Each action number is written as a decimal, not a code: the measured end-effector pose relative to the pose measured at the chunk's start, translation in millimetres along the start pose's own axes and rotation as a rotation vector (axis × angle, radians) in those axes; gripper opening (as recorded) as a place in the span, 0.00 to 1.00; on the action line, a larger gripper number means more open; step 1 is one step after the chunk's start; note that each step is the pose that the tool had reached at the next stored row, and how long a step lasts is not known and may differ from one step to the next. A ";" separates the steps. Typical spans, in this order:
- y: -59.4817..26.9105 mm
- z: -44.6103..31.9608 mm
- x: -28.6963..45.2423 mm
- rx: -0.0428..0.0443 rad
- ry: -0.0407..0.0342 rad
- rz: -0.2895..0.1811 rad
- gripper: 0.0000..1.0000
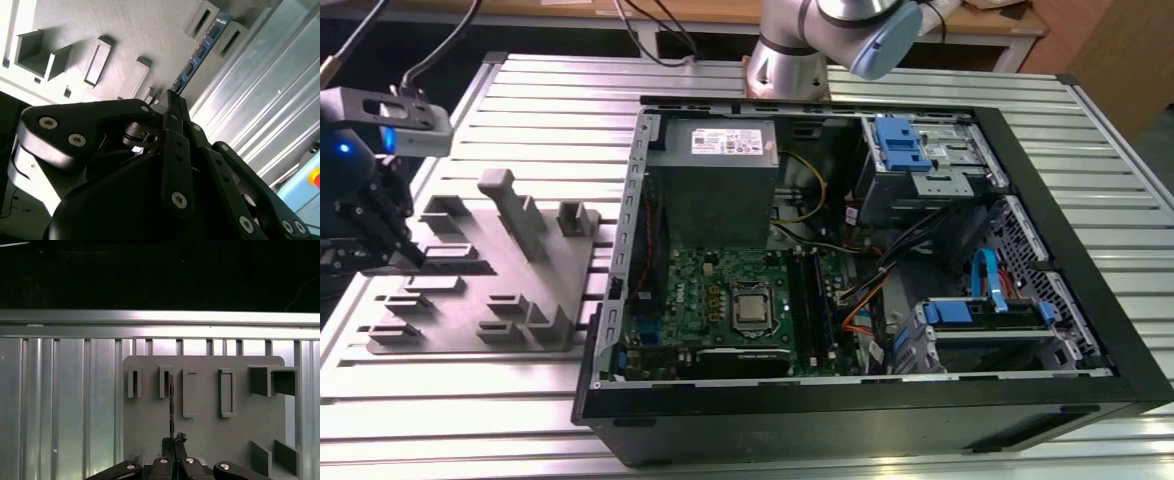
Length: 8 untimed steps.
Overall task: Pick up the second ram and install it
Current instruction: 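Pick up the second ram and move it above second insertion slot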
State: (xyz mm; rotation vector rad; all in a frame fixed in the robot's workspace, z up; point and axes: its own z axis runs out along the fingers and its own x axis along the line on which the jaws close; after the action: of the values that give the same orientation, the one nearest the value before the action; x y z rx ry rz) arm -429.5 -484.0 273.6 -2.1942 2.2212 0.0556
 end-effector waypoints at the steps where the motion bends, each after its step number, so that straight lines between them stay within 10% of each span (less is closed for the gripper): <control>1: 0.0 -3.4 -0.1 0.0001 0.0000 0.000 0.08; 8: 0.2 -19.0 -0.8 0.0003 0.0000 0.000 0.08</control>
State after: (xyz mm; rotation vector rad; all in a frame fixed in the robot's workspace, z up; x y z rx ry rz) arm -429.5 -483.9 292.6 -2.1941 2.2210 0.0553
